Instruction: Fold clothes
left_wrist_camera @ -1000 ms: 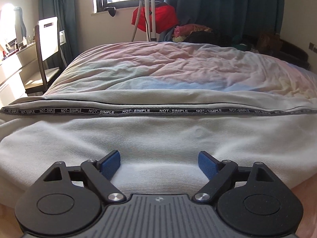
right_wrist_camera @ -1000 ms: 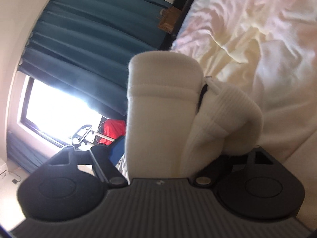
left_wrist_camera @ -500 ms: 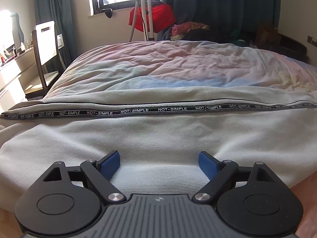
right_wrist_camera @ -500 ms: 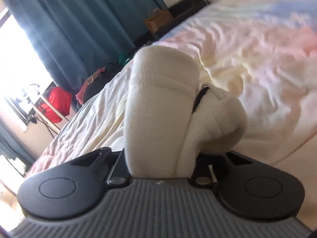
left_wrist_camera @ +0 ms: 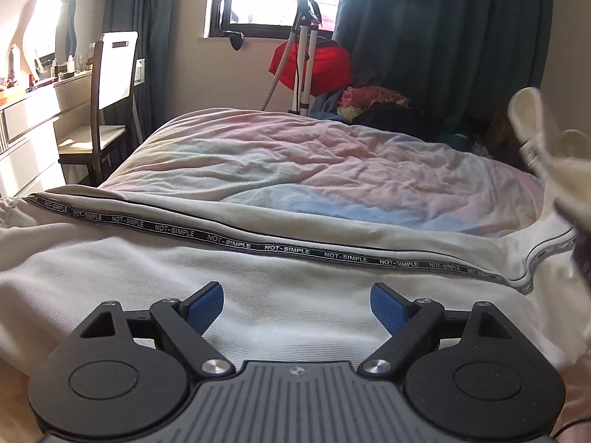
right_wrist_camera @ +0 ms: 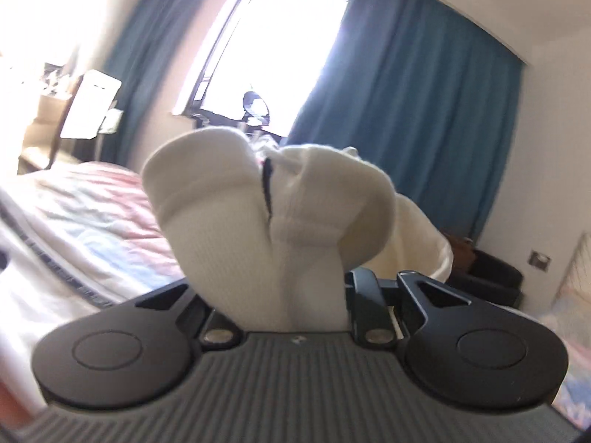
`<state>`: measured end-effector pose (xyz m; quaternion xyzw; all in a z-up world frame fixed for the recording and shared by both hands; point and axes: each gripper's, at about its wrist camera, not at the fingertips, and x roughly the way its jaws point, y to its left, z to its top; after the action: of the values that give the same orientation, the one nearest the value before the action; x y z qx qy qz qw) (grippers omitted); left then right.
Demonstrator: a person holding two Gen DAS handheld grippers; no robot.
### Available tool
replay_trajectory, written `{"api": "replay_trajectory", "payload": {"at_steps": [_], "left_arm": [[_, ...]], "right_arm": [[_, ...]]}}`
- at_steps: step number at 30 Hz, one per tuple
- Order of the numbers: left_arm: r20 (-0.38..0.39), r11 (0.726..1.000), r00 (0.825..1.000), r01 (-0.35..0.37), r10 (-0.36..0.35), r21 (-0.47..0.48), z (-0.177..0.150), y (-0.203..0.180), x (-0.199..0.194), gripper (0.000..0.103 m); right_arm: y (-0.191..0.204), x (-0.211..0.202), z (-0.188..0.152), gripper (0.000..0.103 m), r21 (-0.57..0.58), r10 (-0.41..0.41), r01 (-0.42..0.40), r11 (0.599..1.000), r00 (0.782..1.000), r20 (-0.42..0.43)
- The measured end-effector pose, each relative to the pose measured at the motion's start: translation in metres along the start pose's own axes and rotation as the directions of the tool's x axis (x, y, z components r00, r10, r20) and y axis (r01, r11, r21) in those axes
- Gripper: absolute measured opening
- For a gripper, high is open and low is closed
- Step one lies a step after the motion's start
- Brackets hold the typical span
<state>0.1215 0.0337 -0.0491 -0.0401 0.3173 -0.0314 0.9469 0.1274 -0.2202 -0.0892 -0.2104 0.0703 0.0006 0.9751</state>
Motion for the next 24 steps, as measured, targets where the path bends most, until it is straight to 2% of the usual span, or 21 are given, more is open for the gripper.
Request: {"api": "replay_trajectory", "payload": {"at_steps": [1, 3, 4, 6, 12, 14, 18, 20, 21, 23, 24], "left_arm": [[0.002, 1.0, 1.0, -0.003, 0.003, -0.013, 0.001, 0.004, -0.002, 0.088], [-0.002, 0.999, 1.0, 0.003, -0.004, -0.039, 0.003, 0.012, -0.003, 0.088], [-0.003, 0.999, 1.0, 0.006, -0.007, -0.052, 0.004, 0.015, -0.004, 0.088], [-0.005, 0.997, 1.0, 0.011, -0.012, -0.081, 0.005, 0.022, -0.005, 0.088], [0.024, 0.982, 0.998, 0.056, -0.053, -0.18, 0.012, 0.04, -0.008, 0.088], [0.044, 0.978, 0.997, 0.069, -0.061, -0.195, 0.014, 0.042, -0.01, 0.088], [0.052, 0.981, 0.997, 0.063, -0.054, -0.184, 0.013, 0.045, -0.01, 0.088], [0.039, 0.981, 0.997, 0.079, -0.073, -0.175, 0.013, 0.045, -0.007, 0.087], [0.033, 0.982, 0.996, 0.087, -0.083, -0.17, 0.012, 0.045, -0.006, 0.086], [0.034, 0.981, 0.994, 0.106, -0.102, -0.162, 0.013, 0.044, -0.005, 0.086], [0.04, 0.981, 0.993, 0.116, -0.111, -0.154, 0.013, 0.042, -0.005, 0.086]], "right_arm": [[0.025, 0.0, -0.006, 0.018, -0.051, 0.07, -0.071, 0.996, 0.997, -0.025], [0.072, 0.0, -0.025, 0.018, -0.14, 0.183, -0.198, 0.97, 0.977, -0.113], [0.092, -0.001, -0.035, 0.018, -0.194, 0.194, -0.218, 0.956, 0.971, -0.137], [0.121, -0.004, -0.049, 0.019, -0.298, 0.158, -0.193, 0.935, 0.978, -0.139], [0.115, -0.015, -0.014, 0.018, -0.187, 0.165, -0.185, 0.965, 0.979, -0.118], [0.123, -0.019, -0.002, 0.019, -0.129, 0.199, -0.214, 0.968, 0.973, -0.12], [0.141, -0.014, -0.009, 0.02, -0.086, 0.237, -0.253, 0.964, 0.958, -0.163], [0.136, -0.013, -0.009, 0.021, -0.061, 0.259, -0.272, 0.96, 0.952, -0.164], [0.13, -0.013, -0.007, 0.023, -0.035, 0.282, -0.292, 0.956, 0.944, -0.17], [0.116, -0.013, 0.0, 0.036, 0.042, 0.351, -0.35, 0.936, 0.917, -0.188], [0.109, -0.014, 0.004, 0.053, 0.092, 0.394, -0.384, 0.919, 0.899, -0.193]]}}
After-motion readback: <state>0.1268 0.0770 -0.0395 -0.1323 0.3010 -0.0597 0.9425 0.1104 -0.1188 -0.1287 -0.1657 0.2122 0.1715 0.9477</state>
